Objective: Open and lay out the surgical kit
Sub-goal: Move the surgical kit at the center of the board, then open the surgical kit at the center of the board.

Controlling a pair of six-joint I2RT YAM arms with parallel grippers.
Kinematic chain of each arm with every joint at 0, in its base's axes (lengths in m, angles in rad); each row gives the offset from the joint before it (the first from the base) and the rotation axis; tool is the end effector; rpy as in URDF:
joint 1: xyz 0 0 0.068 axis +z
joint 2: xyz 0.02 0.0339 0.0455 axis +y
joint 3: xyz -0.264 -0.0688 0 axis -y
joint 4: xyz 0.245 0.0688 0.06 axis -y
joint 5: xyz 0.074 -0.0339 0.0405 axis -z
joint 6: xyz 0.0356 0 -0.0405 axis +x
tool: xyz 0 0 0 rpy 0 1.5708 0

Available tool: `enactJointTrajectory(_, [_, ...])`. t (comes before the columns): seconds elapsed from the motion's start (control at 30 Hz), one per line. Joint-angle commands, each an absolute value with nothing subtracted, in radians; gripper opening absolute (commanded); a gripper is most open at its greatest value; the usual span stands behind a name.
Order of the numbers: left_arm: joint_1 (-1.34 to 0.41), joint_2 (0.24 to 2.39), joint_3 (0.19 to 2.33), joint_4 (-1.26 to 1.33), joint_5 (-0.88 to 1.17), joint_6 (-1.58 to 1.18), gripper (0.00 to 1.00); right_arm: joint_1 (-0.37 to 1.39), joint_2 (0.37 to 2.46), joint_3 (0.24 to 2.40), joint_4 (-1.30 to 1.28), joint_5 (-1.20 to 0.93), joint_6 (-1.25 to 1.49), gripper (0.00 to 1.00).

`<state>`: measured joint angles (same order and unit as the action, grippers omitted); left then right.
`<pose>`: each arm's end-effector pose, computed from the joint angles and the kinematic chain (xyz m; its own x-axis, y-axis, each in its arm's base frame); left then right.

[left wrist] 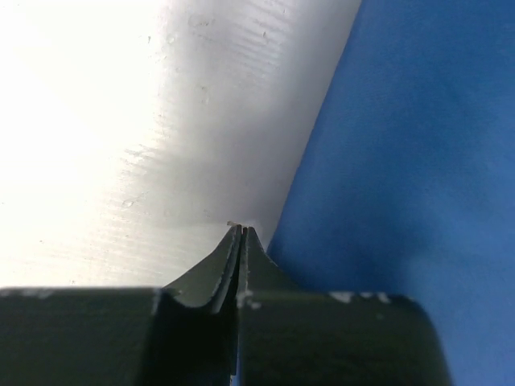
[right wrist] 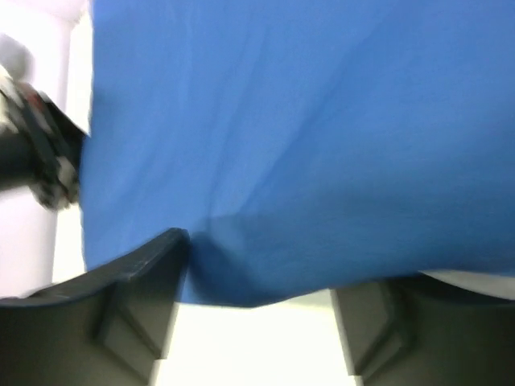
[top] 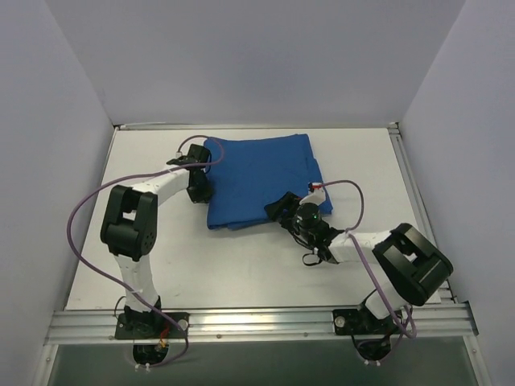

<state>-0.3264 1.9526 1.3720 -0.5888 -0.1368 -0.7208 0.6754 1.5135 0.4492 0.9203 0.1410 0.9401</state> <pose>0.3793 -0.1233 0.1737 -0.8314 -0.4088 -0.3764 -0.3747 0.9126 -0.1635 0.2250 0.1739 0.1763 -0.4783 0.6414 -0.5999 -0.2106 0.5794 0.7874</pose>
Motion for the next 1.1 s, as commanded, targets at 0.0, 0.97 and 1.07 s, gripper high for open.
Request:
enactJointTrajectory(0.0, [-0.327,1.824,1.294,-0.560,-0.194,-0.744,0.06,0.687,1.456,0.564,0.711,0.046,0.830,0.80])
enactJointTrajectory(0.97, [-0.804,1.445,1.210,-0.273,-0.057,-0.483,0.70,0.175,1.256,0.669,0.238,-0.308,0.545,0.78])
enactJointTrajectory(1.07, [-0.818,1.470,1.226,-0.265,-0.052,-0.486,0.69,0.175,1.294,0.673,0.259,-0.317,0.549,0.74])
